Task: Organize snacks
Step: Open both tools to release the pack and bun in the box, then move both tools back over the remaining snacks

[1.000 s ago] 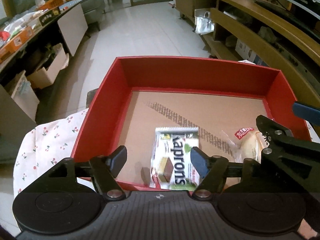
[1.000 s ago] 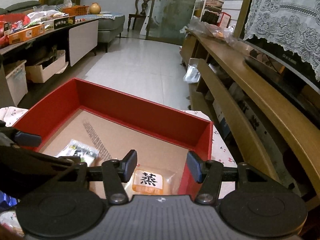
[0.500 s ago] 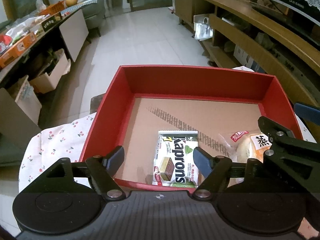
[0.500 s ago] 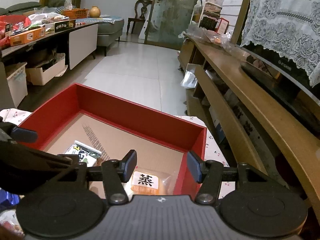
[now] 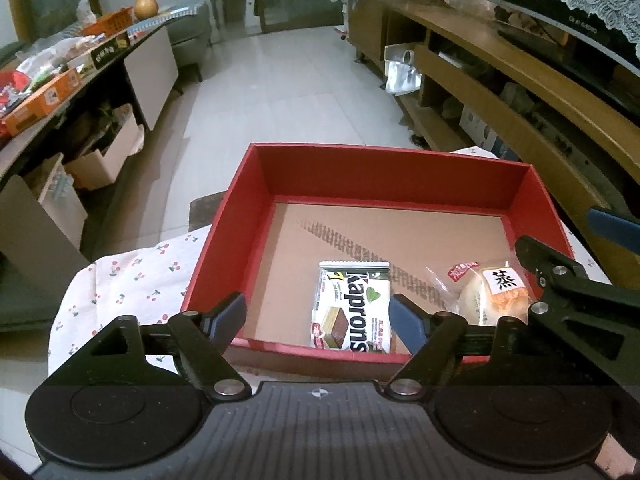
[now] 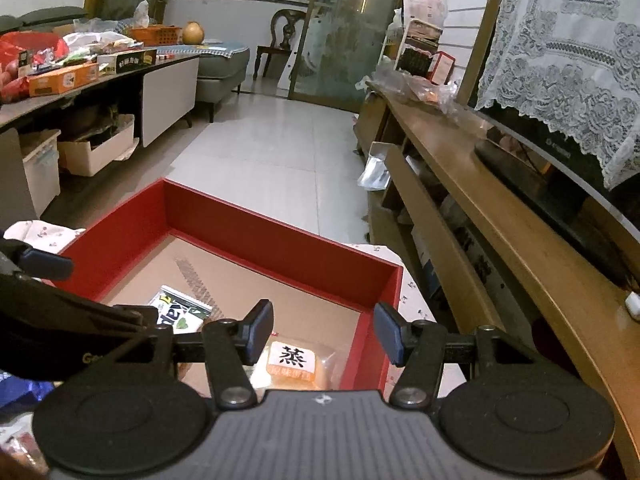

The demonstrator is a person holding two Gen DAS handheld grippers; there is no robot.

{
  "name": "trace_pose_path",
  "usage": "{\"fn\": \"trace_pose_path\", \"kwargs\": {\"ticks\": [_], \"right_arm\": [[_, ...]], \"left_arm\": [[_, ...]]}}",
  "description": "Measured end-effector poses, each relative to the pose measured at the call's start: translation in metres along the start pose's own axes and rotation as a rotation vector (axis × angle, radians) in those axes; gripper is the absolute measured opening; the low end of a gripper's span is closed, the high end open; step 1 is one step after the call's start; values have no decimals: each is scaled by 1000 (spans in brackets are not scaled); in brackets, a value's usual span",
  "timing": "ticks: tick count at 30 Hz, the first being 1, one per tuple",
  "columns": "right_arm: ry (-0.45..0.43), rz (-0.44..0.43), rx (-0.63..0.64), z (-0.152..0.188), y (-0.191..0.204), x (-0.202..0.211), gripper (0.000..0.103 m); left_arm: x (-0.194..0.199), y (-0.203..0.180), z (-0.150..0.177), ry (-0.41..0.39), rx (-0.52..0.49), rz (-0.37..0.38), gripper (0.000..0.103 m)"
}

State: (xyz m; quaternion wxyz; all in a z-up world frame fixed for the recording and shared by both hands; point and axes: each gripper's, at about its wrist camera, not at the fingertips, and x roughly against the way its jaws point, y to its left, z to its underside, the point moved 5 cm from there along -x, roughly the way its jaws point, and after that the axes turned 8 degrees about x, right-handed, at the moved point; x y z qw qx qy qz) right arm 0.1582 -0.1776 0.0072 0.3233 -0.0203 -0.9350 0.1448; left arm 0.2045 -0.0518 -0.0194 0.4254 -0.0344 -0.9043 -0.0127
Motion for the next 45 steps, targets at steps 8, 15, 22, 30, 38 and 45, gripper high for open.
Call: {"fn": "trace_pose_path", "kwargs": {"ticks": [8,15,22,30,38,45], "right_arm": [[19,-23,-27,9,2,17,73],[33,-67,-29,21,15,37,73],[88,-133,-31,41,30,48,73],[154,-179,8,67,46,55,74],[216,-161,-42,91,26,58,74],[221,-178,-65,95,15,61,74]], "left_arm": [[13,3,8,1,1,23,84],[22,13,19,10,13,33,85],[25,22,38,41,-5,25,84],[31,26,69,102,6,57,85],[30,28,96,176,28,69,85],[34,22,113,199,22,53,86]]}}
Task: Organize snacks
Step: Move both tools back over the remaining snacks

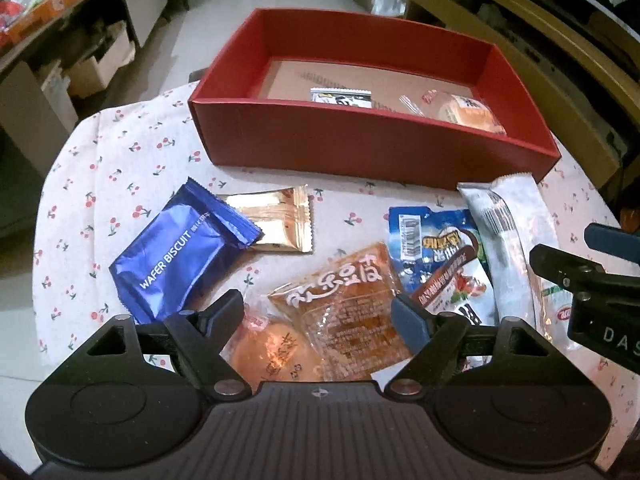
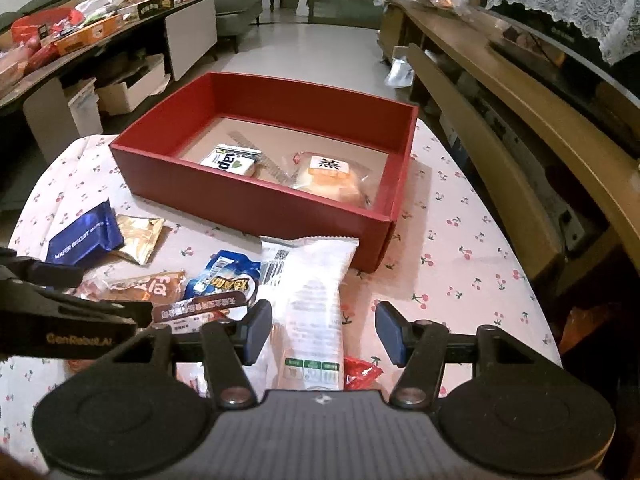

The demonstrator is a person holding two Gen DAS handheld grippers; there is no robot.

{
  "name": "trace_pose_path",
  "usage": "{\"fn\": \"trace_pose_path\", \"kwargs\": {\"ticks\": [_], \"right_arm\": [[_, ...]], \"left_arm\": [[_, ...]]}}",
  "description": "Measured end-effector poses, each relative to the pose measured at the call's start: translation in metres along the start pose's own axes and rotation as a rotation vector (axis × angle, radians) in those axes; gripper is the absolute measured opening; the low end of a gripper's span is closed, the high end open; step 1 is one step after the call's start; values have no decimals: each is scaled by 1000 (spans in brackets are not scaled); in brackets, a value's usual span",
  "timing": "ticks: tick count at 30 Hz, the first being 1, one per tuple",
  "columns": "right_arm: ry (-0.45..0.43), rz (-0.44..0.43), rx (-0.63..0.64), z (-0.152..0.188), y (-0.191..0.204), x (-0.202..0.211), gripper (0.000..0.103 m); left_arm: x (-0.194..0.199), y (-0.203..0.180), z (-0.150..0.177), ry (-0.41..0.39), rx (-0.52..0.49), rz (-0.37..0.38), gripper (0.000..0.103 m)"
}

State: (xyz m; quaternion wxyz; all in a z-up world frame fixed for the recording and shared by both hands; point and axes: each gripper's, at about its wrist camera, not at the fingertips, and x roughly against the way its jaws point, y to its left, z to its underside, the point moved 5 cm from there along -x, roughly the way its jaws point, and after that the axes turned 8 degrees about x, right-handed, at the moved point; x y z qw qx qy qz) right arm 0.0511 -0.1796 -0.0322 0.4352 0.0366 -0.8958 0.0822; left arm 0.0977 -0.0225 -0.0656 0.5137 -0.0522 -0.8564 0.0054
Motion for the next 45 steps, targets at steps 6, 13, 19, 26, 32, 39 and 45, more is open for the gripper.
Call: {"fn": "trace_pose_path", "kwargs": {"ticks": [6,13,19,26,32,39,45], "right_arm": [[-16,-12,32,0,6,5,74],[-31,6,44,-2,8,8,74],[-32,16,51,-1,8,9,74],[-37,25,57,-1,7,10,74],[-42,29,63,-1,7,10,74],[-49,31,66,-1,6,12,74],[-40,33,48,0,-1,10,74]], "left_arm": [[1,-11,8,-6,-33,-13,86],[2,-16,11,-2,-40,-8,86],[2,-21,13,-1,-59,1,86],[-1,-29,17,0,-94,-6,93],[-2,-37,21,-12,-127,-14,93],[3,-35,18,-23,-106,11,77],[9,-24,19,-13,-78,35,62]]}}
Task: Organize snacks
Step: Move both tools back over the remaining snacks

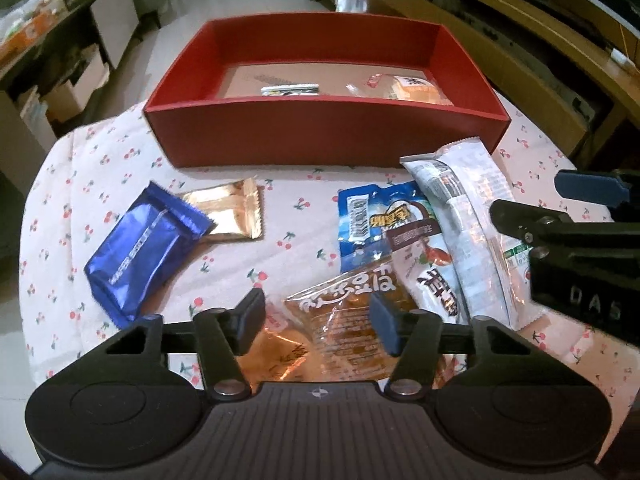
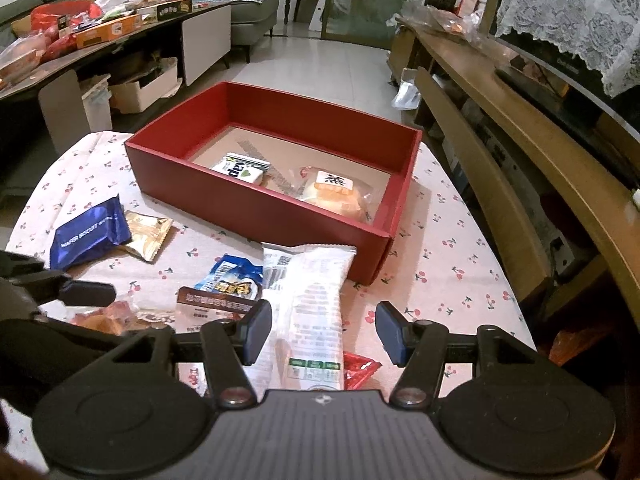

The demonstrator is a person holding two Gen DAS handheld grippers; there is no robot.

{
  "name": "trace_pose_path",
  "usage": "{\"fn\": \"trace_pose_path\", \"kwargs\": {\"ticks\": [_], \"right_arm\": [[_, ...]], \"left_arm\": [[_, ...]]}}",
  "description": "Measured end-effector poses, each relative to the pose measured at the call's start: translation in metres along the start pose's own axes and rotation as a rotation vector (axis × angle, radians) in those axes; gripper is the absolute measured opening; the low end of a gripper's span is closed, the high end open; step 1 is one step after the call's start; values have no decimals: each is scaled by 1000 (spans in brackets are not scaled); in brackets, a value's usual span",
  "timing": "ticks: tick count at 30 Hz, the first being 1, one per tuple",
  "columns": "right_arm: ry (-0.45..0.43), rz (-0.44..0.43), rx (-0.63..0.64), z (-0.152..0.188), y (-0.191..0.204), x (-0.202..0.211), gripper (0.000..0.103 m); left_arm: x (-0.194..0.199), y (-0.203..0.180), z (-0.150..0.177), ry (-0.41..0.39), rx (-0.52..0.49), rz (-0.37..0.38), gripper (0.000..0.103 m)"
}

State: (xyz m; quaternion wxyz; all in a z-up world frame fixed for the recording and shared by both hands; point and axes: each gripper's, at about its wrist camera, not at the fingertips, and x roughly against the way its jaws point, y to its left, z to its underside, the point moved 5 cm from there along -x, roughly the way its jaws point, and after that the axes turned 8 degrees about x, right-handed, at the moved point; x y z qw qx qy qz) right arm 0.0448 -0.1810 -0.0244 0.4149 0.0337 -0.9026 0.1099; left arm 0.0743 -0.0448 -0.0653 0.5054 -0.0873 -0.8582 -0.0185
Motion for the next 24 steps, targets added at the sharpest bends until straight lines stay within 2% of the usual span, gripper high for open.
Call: {"fn": "trace_pose_path", "kwargs": {"ticks": [5,7,8,9,12,15,19,24], "right_arm": [[43,7,-36,11,-13,-7,74],[66,5,-48,15,-17,-10,74],[78,2,-52,17,-18,-12,74],[88,-4,-55,19,-18,-14,76],[107,-40,-76,20,-18,-17,84],[113,-42,-94,20,-22,-20,86],[108,-26,-144,19,-38,-20,89],[122,-82,-200,19,-43,-27,91]], "left_arm": [[4,8,6,15,30,22,60],[3,6,7,19,24,23,67],[2,5,8,25,20,23,74],[0,2,9,31,15,25,82],[-2,-7,13,43,-29,22,94],[-8,-12,19,50,-54,6,99],[-6,-9,20,51,-44,11,95],[1,3,15,33,12,35,75]]}}
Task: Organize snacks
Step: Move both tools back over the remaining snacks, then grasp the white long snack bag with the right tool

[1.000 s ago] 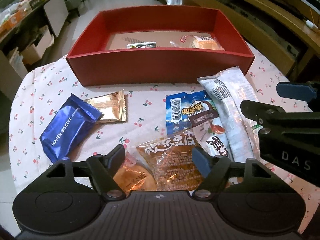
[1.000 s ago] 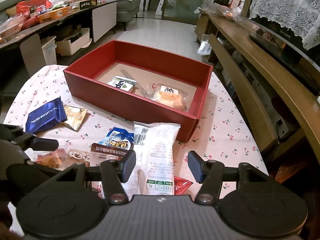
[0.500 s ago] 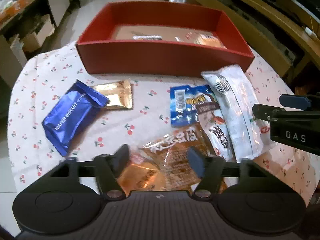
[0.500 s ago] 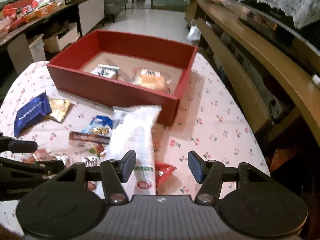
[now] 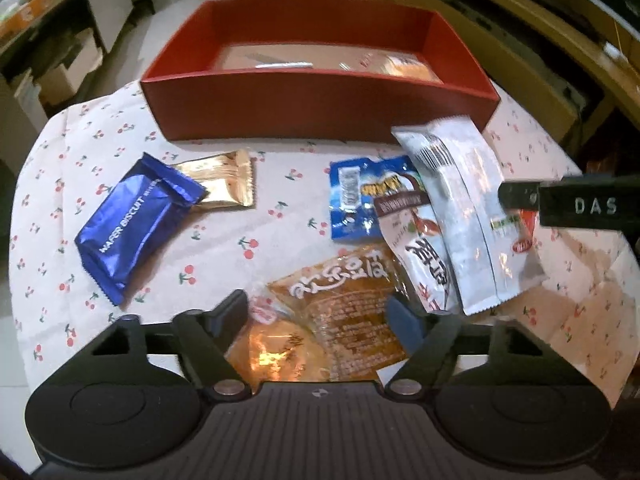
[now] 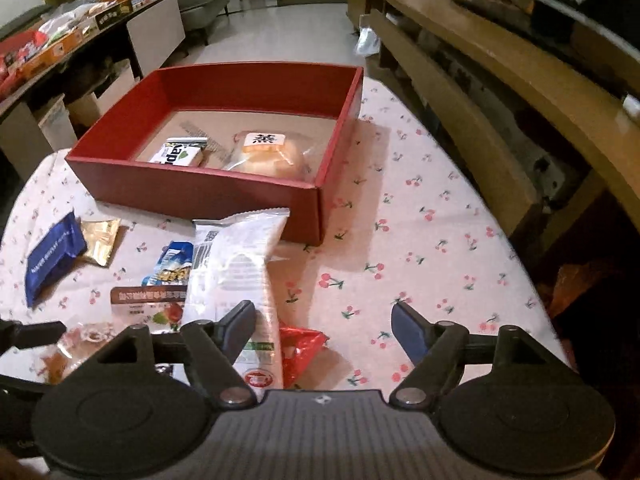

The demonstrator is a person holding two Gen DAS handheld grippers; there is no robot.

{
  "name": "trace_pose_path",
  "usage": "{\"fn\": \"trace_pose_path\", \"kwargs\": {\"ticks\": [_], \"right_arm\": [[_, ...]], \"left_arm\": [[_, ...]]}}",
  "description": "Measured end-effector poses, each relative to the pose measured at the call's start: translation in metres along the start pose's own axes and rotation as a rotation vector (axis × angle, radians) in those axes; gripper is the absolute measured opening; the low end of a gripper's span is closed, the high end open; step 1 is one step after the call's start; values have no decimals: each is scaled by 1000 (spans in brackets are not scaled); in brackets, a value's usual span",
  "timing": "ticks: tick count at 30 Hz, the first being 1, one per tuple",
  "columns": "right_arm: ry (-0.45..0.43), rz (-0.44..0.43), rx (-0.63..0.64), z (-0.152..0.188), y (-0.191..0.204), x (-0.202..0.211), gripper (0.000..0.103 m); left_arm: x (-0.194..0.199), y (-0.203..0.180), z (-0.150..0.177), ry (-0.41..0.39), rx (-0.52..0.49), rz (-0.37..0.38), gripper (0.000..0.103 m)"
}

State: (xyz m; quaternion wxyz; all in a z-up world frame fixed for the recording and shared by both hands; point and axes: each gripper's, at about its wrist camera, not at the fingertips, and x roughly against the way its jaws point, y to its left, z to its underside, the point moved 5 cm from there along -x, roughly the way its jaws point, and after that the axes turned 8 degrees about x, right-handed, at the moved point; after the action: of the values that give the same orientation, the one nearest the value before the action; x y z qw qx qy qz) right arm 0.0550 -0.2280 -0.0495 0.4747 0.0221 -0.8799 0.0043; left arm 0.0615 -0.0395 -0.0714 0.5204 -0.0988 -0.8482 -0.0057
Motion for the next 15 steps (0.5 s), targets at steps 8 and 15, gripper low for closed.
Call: {"fn": "trace_pose_path", "kwargs": {"ticks": [8,15], "right_arm": [[3,-21,26,-13,22,-15,99],[-39,-18,59,-21,30,-6,100]], "left_arm": [[0,3,-2,18,32,9,86],[5,7,1,41,96,40,96]]}}
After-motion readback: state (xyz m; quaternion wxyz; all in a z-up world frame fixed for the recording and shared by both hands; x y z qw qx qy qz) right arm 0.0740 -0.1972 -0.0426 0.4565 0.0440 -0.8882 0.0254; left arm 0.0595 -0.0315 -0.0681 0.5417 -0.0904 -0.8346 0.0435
